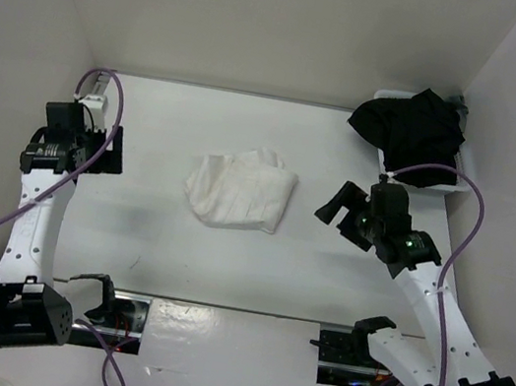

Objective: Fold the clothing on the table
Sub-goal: Fold the skirt

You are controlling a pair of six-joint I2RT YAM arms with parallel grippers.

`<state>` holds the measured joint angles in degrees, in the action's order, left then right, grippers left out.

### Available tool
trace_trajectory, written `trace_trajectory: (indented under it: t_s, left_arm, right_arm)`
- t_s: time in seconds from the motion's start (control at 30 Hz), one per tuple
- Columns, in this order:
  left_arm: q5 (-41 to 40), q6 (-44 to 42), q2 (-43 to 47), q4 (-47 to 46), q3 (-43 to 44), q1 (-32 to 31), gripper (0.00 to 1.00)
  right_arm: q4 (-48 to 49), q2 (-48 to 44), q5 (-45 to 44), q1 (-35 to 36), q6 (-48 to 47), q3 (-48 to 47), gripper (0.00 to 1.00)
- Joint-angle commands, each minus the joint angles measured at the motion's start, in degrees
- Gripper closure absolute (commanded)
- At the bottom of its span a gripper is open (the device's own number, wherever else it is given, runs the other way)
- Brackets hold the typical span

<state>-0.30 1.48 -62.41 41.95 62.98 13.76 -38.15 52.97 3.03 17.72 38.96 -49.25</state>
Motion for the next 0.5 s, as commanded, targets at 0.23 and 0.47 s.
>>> trace_trajectory:
  t_s: [0.23,0.47]
  left_arm:
    - [2.67,-1.47,2.38,-0.73,-1.1,0.3,0.07]
    - [3.9,-1.48,4.93,-1.26,-2.25,0.3,0.07]
  right_arm:
    - [0.97,-6.56,3.56,-0.4,2.0,4.61,0.01]
    - [0.97,-7.09,4.09,-0.4,2.0,5.66,0.01]
